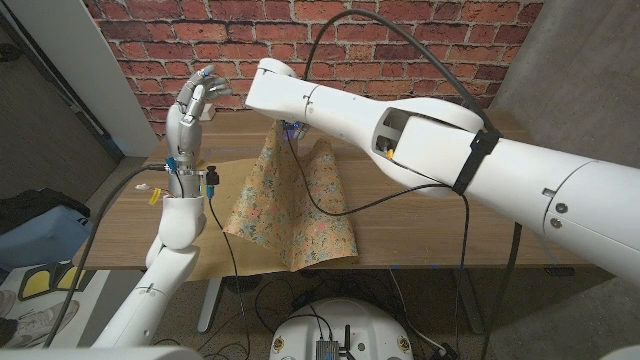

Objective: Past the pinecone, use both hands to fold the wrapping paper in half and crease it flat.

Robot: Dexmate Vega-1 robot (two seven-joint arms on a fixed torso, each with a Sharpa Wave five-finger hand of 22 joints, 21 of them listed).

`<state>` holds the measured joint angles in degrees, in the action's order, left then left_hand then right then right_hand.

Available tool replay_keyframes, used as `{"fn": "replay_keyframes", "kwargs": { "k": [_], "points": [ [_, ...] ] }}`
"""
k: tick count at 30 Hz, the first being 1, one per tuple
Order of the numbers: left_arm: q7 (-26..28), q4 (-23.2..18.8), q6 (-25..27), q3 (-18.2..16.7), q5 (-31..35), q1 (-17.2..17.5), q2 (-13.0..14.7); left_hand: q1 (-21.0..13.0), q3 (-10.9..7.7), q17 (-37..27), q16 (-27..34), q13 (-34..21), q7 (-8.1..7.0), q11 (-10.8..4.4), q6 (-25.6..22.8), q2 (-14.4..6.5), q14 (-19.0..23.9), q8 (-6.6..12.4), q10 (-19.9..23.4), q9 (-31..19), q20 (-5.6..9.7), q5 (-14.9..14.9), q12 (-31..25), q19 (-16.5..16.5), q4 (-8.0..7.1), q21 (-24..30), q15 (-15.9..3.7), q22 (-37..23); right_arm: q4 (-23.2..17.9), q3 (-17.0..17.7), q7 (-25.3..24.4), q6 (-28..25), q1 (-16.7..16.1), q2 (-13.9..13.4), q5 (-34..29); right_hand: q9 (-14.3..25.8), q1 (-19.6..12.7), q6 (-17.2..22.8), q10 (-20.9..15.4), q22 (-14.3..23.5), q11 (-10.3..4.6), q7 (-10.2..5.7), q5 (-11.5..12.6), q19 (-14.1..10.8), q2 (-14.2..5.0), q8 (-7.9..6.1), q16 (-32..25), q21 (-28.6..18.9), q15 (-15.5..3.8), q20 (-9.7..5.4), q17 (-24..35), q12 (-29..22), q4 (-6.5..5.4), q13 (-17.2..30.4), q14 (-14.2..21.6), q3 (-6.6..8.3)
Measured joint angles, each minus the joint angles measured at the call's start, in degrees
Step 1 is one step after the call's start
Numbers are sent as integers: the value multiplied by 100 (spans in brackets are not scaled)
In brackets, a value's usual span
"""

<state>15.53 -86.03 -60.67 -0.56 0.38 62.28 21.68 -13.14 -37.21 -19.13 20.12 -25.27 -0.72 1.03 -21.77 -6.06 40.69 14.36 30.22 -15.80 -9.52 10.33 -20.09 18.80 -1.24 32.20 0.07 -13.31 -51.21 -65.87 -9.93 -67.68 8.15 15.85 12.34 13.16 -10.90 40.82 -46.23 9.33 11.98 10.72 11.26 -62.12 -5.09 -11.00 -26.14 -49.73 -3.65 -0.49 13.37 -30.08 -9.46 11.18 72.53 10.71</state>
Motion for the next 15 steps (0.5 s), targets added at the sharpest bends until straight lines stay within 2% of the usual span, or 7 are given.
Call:
{"fn": "replay_keyframes", "kwargs": {
  "k": [3,4,5,10,12,14,15],
  "points": [
    [-49,27,-18,-32,9,-27,-20,0,0,27,-20,6,0,0,0,0,0,0,0,12,12,0,0,-12,0,0,0,0,-636,565,-42,328,-392,-329,222,-36,35,-315,56,0,28,-10,0,-17,-41,22,75,113,64,44,-100,121,69,0,-1,69],
    [-50,30,-18,-36,9,-29,-22,0,0,27,-21,6,0,0,0,0,0,-30,0,12,21,0,0,-20,0,0,0,0,-636,565,-42,343,-392,-329,231,-50,22,-431,68,2,23,-27,0,2,-92,46,76,148,95,64,-112,165,87,0,-10,87],
    [-66,38,-19,-49,19,-37,-28,0,1,39,-21,6,0,0,0,0,0,-41,0,24,21,0,0,-20,-1,0,0,0,-847,761,-47,497,-538,-430,322,-63,-4,-576,112,8,30,-44,0,-2,-119,64,110,196,140,103,-109,211,113,0,-17,113],
    [-106,57,-14,-108,107,-67,-58,0,-23,79,-44,32,0,0,0,0,0,-45,0,60,21,0,44,-20,22,0,0,-1,-1471,1457,-70,1176,-1085,-759,733,-142,-22,-1590,335,16,37,-188,0,118,-137,124,244,494,337,242,-69,486,173,17,-213,173],
    [-112,57,11,-118,141,-72,-61,0,-22,94,-66,32,0,0,0,0,0,-45,0,65,21,0,44,-20,22,0,0,-1,-1553,1563,-66,1338,-1176,-809,838,-182,93,-2131,482,16,34,-335,0,186,-22,129,336,652,476,376,-52,626,170,17,-353,170],
    [-116,58,43,-132,167,-84,-63,2,-22,106,-66,43,1,0,-1,0,0,-45,0,65,21,0,44,-20,22,0,0,9,-1747,1809,-23,1645,-1398,-944,1021,-212,251,-2635,661,16,26,-530,0,271,137,129,438,814,648,475,-22,781,148,17,-525,58],
    [-116,57,43,-135,167,-89,-63,4,-22,106,-66,54,1,0,-1,-1,1,-45,0,81,39,0,44,-38,22,0,0,22,-1747,1809,-1,1761,-1398,-944,1100,-222,352,-2832,759,16,34,-612,0,317,237,129,494,906,761,569,-16,866,141,17,-638,-26]
  ]
}}
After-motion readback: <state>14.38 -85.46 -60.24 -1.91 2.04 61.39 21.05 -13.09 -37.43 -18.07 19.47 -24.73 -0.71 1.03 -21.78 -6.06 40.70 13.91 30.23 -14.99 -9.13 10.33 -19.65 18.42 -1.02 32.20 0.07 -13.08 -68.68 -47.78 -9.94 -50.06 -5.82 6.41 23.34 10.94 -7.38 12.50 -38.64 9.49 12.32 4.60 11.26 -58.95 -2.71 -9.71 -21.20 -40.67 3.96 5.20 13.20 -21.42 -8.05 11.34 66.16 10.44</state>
